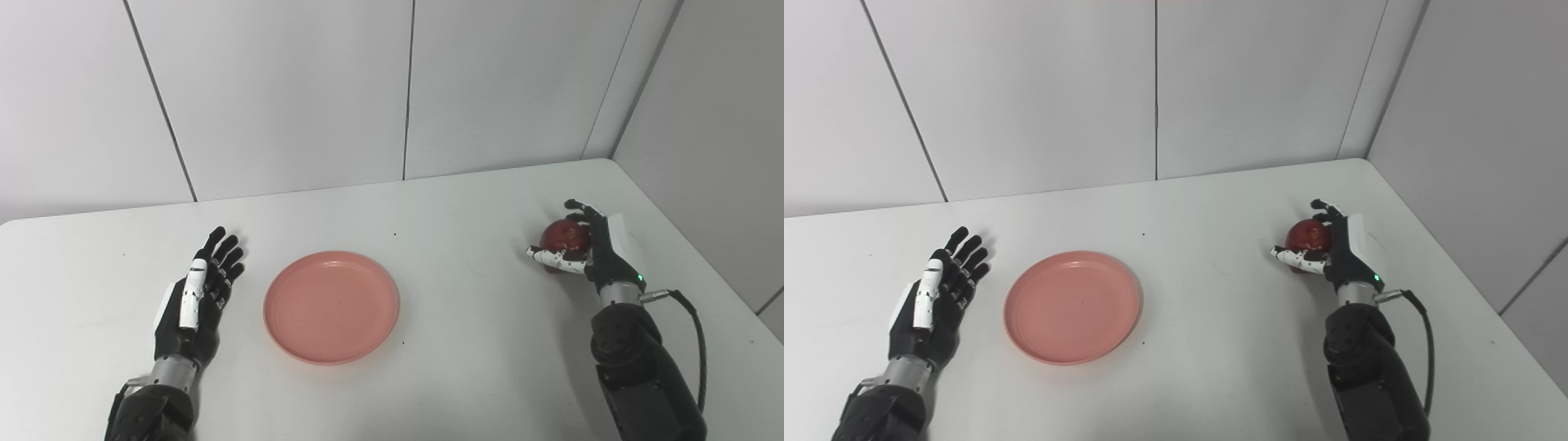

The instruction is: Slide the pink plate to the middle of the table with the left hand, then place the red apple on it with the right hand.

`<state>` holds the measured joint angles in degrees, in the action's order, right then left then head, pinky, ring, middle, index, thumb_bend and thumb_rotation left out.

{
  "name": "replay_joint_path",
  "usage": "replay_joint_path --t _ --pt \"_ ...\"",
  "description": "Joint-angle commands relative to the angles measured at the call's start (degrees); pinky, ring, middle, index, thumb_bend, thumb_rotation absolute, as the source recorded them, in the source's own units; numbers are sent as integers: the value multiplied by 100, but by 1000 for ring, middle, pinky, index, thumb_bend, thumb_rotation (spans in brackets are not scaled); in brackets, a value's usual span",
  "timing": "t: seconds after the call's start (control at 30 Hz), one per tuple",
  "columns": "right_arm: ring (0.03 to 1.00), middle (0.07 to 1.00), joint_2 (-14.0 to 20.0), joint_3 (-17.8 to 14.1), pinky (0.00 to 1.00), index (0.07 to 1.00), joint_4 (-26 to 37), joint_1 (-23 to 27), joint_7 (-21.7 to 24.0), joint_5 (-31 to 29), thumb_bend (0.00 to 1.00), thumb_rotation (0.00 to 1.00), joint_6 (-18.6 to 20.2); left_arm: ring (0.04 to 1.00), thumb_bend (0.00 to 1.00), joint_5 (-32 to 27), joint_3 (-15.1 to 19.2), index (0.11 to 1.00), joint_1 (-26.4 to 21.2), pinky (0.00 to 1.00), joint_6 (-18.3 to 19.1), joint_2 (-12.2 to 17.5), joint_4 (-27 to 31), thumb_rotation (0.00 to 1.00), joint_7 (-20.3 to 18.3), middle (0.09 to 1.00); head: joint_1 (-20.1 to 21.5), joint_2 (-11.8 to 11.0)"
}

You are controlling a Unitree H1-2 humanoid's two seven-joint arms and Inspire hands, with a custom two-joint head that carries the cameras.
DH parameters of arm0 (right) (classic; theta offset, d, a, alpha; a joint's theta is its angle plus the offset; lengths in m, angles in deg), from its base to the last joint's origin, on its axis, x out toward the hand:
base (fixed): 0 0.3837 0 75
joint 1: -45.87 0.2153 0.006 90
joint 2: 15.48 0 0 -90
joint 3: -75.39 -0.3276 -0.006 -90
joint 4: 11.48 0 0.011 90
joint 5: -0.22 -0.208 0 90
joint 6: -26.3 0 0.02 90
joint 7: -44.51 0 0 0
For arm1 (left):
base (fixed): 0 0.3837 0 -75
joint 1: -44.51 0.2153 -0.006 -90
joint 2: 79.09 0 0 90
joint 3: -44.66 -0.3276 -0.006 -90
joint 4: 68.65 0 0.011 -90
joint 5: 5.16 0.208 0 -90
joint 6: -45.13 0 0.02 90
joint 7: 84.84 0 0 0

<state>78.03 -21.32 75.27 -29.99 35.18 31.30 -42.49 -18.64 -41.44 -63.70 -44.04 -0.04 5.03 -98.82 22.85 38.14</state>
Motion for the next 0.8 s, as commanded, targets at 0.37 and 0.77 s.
replay_joint_path --t 0.37,0.77 --pt "501 547 404 318 443 490 -134 311 -29 78 533 138 -162 941 331 -44 32 925 202 947 172 35 -135 1000 16 941 -29 -6" --pt "444 501 461 368 372 485 143 240 -273 231 518 132 -152 938 336 2 -7 919 222 942 200 14 -26 1000 41 938 -40 -18"
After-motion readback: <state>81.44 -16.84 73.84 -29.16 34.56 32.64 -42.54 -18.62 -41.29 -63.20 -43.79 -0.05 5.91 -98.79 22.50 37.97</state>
